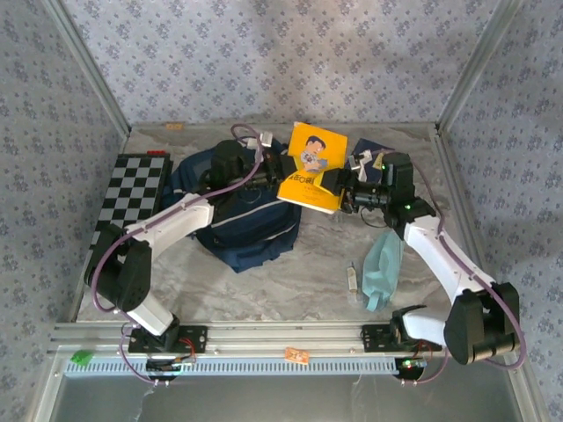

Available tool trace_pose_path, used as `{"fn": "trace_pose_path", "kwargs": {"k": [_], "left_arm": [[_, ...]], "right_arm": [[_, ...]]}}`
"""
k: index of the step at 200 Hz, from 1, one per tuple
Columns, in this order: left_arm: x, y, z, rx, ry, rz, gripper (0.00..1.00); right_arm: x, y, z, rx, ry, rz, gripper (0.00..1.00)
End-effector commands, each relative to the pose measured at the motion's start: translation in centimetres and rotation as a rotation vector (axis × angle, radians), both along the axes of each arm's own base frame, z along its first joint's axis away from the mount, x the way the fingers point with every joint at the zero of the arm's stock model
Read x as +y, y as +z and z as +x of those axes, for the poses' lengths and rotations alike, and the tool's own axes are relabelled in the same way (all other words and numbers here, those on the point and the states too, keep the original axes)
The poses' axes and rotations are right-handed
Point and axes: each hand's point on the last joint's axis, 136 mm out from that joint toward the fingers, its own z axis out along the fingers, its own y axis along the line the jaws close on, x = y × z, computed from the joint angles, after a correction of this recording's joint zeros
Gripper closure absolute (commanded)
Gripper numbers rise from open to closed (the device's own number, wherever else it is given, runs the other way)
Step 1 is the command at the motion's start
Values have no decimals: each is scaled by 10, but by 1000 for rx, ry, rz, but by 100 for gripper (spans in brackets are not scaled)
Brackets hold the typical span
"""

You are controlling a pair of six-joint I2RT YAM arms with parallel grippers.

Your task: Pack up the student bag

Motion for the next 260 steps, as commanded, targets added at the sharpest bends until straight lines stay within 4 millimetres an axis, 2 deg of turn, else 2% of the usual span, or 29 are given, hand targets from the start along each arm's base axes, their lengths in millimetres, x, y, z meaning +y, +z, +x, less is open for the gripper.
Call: {"fn": "trace_pose_path", "kwargs": {"k": [1,14,31,47,55,66,77,89,102,115,136,171,197,226,241,260], "left_arm": [[10,33,-2,-109,35,-39,100],[11,24,1,-94,45,-19,100],[14,17,3,-80,62,1,100],[11,18,-1,-95,37,1,100],[10,16,-4,-107,24,24,94],[16,5,-8,-121,25,102,80],[28,-5,-15,-165,35,215,69],[46,-31,-25,-216,53,439,57],[67,-61,-33,-287,57,745,51],[79,-89,-38,-320,8,967,48],[84,-124,-35,-350,-73,1172,45],[71,-167,-23,-457,-227,1400,38],[78,-192,-1,-448,-224,1556,34],[81,-214,6,-434,-263,1627,37],[87,-213,19,-452,-199,1679,50],[89,-207,25,-449,-180,1656,65]], "right_arm": [[0,22,-7,-65,17,34,46],[-2,17,-4,-53,6,21,58],[-4,13,-1,-39,-3,8,80],[-6,13,1,-35,-11,-16,93],[-8,12,1,-29,-9,-27,96],[-14,13,-1,-24,-16,-43,100],[-24,12,-2,-10,-38,-65,100],[-41,4,-5,21,-77,-107,100],[-61,-8,-11,53,-123,-174,100],[-72,-18,-17,72,-136,-208,100],[-81,-30,-24,105,-134,-211,100],[-98,-47,-25,153,-177,-182,100],[-104,-52,-25,168,-186,-164,100],[-108,-54,-24,172,-190,-160,100],[-109,-55,-24,173,-191,-160,100],[-109,-56,-25,174,-183,-160,100]]}}
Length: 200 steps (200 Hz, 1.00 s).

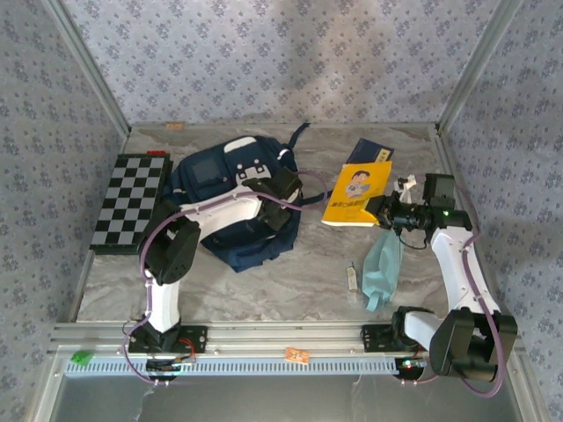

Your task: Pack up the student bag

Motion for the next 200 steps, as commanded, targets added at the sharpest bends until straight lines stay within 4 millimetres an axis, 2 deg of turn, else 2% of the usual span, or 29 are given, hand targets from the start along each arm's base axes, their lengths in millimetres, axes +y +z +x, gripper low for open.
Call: {"fn": "trace_pose_path", "kwargs": {"k": [1,34,52,61,85,108,134,162,200], "left_arm": [[18,13,21,-72,35,67,66],[13,41,25,-101,8,16,100],[8,74,28,-152,4,-37,100],[12,92,27,-172,12,-37,100],[17,145,28,-262,3,-85,100],[27,188,28,-355,-12,-107,100],[40,225,33,-412,-4,-170,100],[39,244,34,-449,-36,-194,100],[31,261,32,-458,-50,-274,100]], "right_arm": [[5,10,-3,-57,53,24,100],[1,11,-2,-57,38,11,100],[2,13,-6,-39,41,11,100],[4,13,-8,-33,48,10,100],[22,10,-18,-4,104,28,100],[52,-3,-29,26,185,-3,100],[107,-3,-25,-10,260,40,100],[165,-3,-21,-55,374,55,100],[217,-25,1,-59,408,27,100]]}}
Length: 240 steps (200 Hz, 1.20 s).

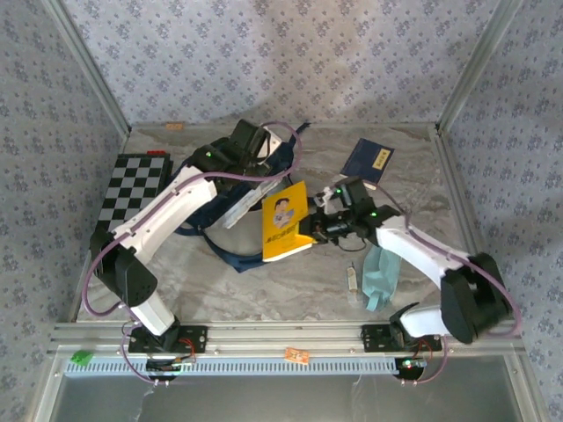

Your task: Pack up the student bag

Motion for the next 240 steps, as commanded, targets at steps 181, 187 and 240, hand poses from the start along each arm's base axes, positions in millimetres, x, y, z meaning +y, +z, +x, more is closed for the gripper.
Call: {"fn": "trace_pose_path", "kwargs": {"k": [181,187,240], "left_arm": [[-6,45,1,-78,-54,-190,100],[-5,46,1,-79,-50,-193,100],[-2,39,-3,-49,-38,-191,100]], "right_arm": [[74,-66,70,-242,-49,-345,72],[79,-62,79,-278,-54,-345,72],[74,-31,97,-400,-90,-323,70]]}}
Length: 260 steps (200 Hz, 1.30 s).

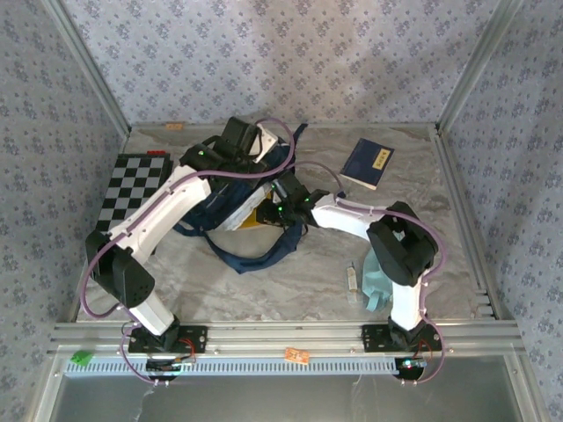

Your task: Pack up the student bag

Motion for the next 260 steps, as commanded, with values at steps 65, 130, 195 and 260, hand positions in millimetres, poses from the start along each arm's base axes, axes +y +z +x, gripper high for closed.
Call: {"fn": "trace_pose_path", "kwargs": {"k": [65,130,195,260], "left_arm": [[-23,-10,-17,80,11,-225,90],[-104,-41,-34,291,120,-507,51],[-176,-80,-15,398,141,-606,51],[-175,-97,-4,398,165,-587,50]], "right_arm": [[-186,53,-42,-42,-284,-159,49],[-326,36,35,41,-562,-130,32],[-367,-7,107,152,-627,-146,32],[-367,-39,142,226,-600,-173,39]]}}
